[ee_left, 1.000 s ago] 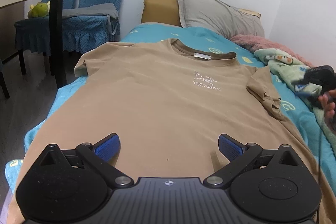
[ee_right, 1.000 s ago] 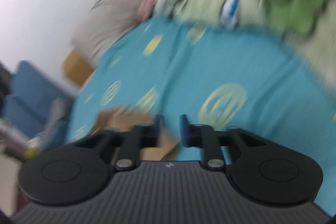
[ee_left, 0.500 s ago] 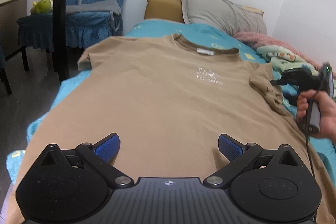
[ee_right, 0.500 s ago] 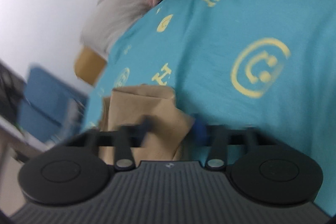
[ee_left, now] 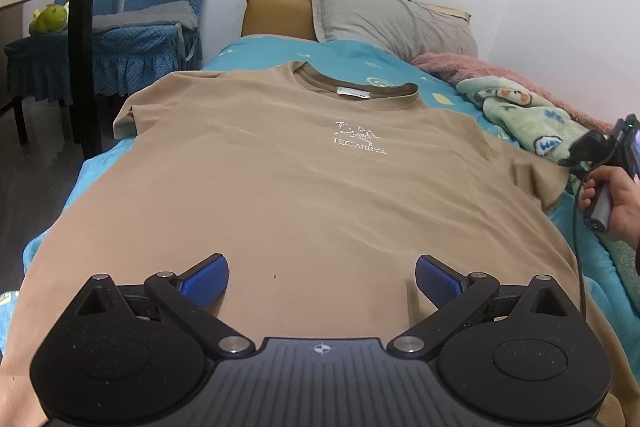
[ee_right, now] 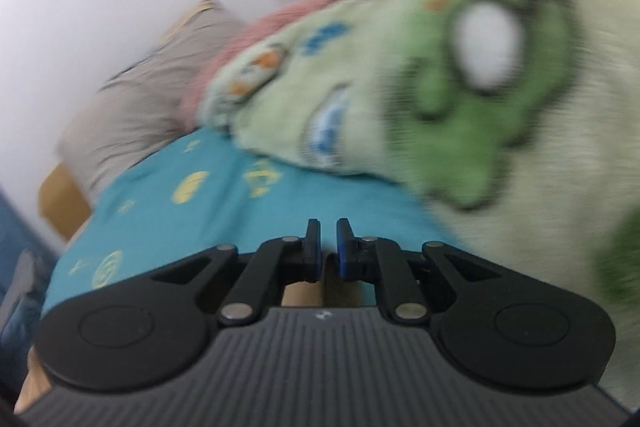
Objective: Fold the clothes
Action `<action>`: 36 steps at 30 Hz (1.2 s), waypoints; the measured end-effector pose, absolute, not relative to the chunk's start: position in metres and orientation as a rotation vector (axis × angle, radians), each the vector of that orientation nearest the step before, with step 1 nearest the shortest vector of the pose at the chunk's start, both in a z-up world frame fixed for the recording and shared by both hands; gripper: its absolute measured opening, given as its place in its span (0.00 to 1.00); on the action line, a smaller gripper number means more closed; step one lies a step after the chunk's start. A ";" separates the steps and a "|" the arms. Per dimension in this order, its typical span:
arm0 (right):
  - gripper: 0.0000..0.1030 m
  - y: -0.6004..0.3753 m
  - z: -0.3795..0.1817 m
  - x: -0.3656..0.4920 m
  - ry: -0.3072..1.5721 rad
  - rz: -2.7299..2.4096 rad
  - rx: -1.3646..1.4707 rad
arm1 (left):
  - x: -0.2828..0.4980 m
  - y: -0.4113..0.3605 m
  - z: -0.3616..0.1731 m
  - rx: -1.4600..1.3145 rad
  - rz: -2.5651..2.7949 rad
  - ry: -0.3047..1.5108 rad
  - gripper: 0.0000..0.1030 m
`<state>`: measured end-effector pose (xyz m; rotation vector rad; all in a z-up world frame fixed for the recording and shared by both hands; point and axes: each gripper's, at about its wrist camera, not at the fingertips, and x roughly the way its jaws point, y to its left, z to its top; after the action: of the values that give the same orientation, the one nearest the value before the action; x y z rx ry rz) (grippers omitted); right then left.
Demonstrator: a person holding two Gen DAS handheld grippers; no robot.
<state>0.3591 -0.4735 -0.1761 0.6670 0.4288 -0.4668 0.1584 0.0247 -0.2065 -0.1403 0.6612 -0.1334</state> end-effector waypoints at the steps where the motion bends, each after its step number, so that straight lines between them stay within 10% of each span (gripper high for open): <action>1: 0.14 -0.479 -0.174 0.355 0.442 -0.470 0.701 | 0.158 0.024 -0.206 -0.135 -0.134 0.659 0.98; 5: 0.91 -0.473 -0.153 0.333 0.468 -0.400 0.801 | 0.157 0.021 -0.202 -0.111 -0.144 0.641 0.98; 23: 0.89 -0.295 -0.009 0.067 0.463 -0.061 0.410 | 0.041 -0.040 -0.160 -0.007 -0.589 0.650 0.80; 36: 0.89 -0.292 -0.035 0.093 0.560 -0.175 0.255 | 0.014 -0.125 -0.190 0.075 -0.677 0.731 0.40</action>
<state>0.0928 -0.2921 -0.0350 0.2553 0.5602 -0.1749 0.0141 -0.1250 -0.1896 0.0746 0.7311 -0.6768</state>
